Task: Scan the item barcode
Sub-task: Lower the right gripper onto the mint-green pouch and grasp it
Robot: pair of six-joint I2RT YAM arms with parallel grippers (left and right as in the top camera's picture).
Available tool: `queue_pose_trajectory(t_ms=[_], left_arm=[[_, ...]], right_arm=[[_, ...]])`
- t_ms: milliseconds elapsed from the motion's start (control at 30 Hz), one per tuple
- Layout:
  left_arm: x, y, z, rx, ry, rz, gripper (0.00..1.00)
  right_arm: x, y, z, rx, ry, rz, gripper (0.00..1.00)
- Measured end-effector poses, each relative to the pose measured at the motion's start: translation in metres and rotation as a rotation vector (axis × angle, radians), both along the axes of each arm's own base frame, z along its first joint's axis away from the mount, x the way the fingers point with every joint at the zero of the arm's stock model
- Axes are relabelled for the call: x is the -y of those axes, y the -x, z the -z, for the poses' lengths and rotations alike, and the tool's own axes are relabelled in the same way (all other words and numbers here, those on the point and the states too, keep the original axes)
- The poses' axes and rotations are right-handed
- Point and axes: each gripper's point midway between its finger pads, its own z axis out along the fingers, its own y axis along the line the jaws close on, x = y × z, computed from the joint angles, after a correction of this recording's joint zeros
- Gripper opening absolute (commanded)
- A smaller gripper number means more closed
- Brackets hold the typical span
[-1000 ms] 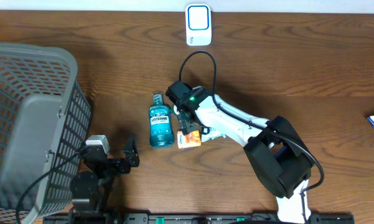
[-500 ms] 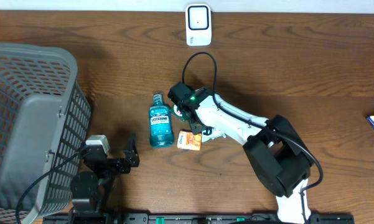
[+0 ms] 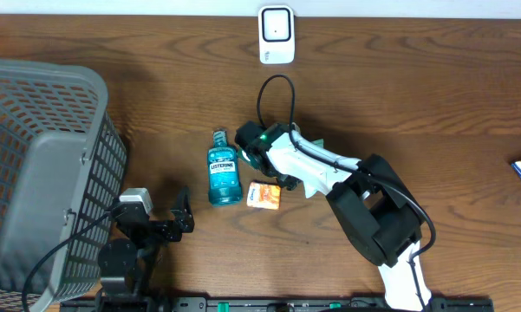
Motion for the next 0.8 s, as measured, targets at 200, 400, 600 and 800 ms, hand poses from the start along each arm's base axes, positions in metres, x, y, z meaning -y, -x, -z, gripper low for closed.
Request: queue_pose_trajectory(t_ms=[200, 400, 600, 800], left_arm=[[0.0, 0.0, 0.0, 0.0, 0.0, 0.0, 0.98], [0.0, 0.0, 0.0, 0.0, 0.0, 0.0, 0.98], [0.0, 0.0, 0.0, 0.0, 0.0, 0.0, 0.98], [0.0, 0.0, 0.0, 0.0, 0.0, 0.0, 0.98]], right_arm=[[0.006, 0.0, 0.002, 0.008, 0.037, 0.006, 0.13], [0.008, 0.001, 0.004, 0.019, 0.038, 0.016, 0.01], [0.007, 0.002, 0.004, -0.157, -0.067, -0.054, 0.01], [-0.007, 0.041, -0.006, -0.612, -0.494, -0.163, 0.01]])
